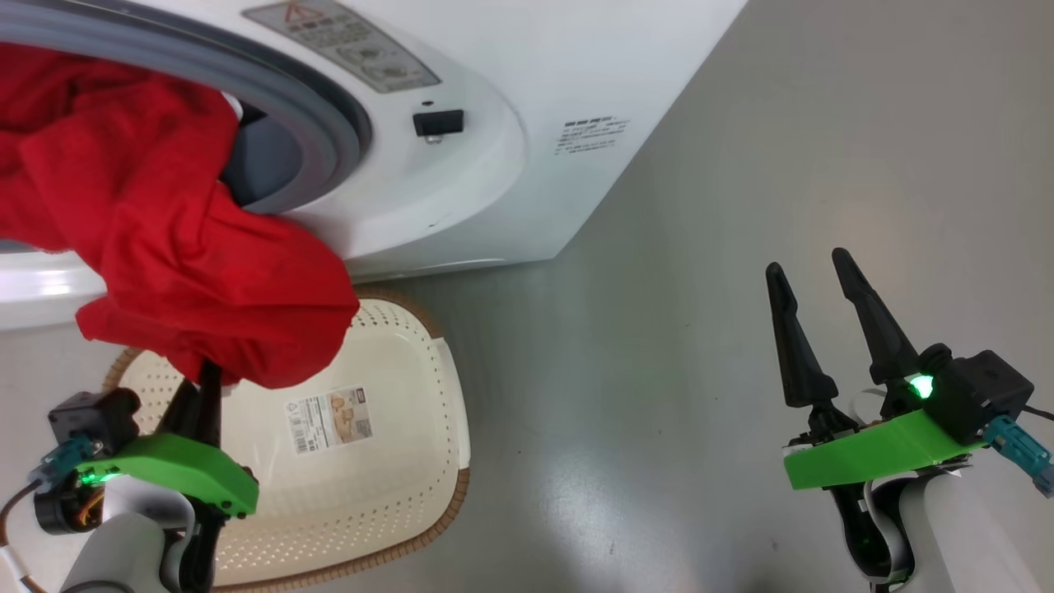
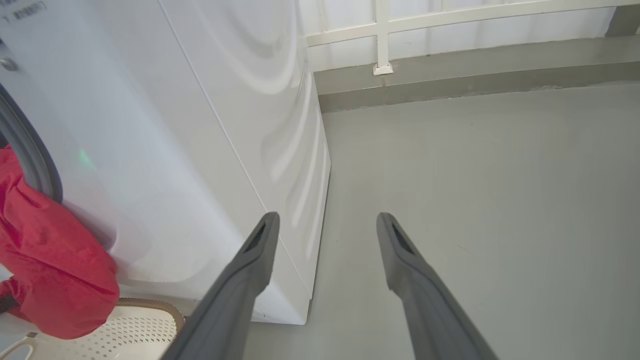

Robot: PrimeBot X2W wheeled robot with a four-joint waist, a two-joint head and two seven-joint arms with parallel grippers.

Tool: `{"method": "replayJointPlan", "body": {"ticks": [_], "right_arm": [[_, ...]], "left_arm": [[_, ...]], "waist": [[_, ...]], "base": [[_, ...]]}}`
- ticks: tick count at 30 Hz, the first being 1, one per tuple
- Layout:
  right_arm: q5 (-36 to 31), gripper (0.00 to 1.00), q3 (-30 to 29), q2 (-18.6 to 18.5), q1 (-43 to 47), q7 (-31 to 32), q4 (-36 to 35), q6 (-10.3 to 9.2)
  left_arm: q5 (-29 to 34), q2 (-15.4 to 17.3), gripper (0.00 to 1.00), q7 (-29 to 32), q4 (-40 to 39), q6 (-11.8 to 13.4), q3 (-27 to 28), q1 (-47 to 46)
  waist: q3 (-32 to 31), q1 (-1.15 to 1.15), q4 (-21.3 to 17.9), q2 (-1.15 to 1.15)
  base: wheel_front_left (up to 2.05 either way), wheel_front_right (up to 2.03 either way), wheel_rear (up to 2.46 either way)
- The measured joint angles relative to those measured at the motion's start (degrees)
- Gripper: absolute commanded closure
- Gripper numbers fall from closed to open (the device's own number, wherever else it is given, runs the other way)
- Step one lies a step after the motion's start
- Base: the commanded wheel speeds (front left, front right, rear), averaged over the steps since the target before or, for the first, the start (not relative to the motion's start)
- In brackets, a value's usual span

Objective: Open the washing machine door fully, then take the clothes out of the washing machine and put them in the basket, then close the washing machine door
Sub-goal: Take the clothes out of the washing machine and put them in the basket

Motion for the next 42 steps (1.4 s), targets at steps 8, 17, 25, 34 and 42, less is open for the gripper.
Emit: {"method": "replayJointPlan", "body": {"ticks": [8, 17, 25, 34, 42], "right_arm": [[-0.02, 0.00, -0.23, -0.03, -0.25, 0.00, 0.03, 0.00], [-0.13, 0.00, -0.29, -0.05, -0.25, 0.00, 0.53, 0.00], [-0.87, 0.00, -0.34, -0.13, -0.22, 0.00, 1.29, 0.00], [-1.11, 0.00, -0.33, -0.18, 0.04, 0.00, 2.03, 0.00], [-1.44, 0.00, -0.41, -0.16, 1.58, 0.00, 2.45, 0.00]], "left_arm": [[-0.20, 0.47, 0.00, 0.00, 0.70, 0.00, 0.13, -0.86], [1.04, -0.38, 0.00, 0.00, -2.96, 0.00, 1.15, -0.42], [3.96, -1.41, 0.00, 0.00, -9.89, 0.00, 4.10, 2.95], [6.59, -3.11, 0.00, 0.00, -19.51, 0.00, 7.21, 9.27], [9.93, -3.91, 0.00, 0.00, -28.22, 0.00, 8.49, 15.68]], "waist": [[0.32, 0.00, 0.08, 0.00], [-1.61, 0.00, 1.10, 0.00], [-3.92, 0.00, 2.47, 0.00], [-7.13, 0.00, 3.65, 0.00], [-9.69, 0.00, 4.20, 0.00]], "base": [[0.00, 0.00, 0.00], [0.00, 0.00, 0.00], [0.00, 0.00, 0.00], [0.00, 0.00, 0.00], [0.00, 0.00, 0.00]]}}
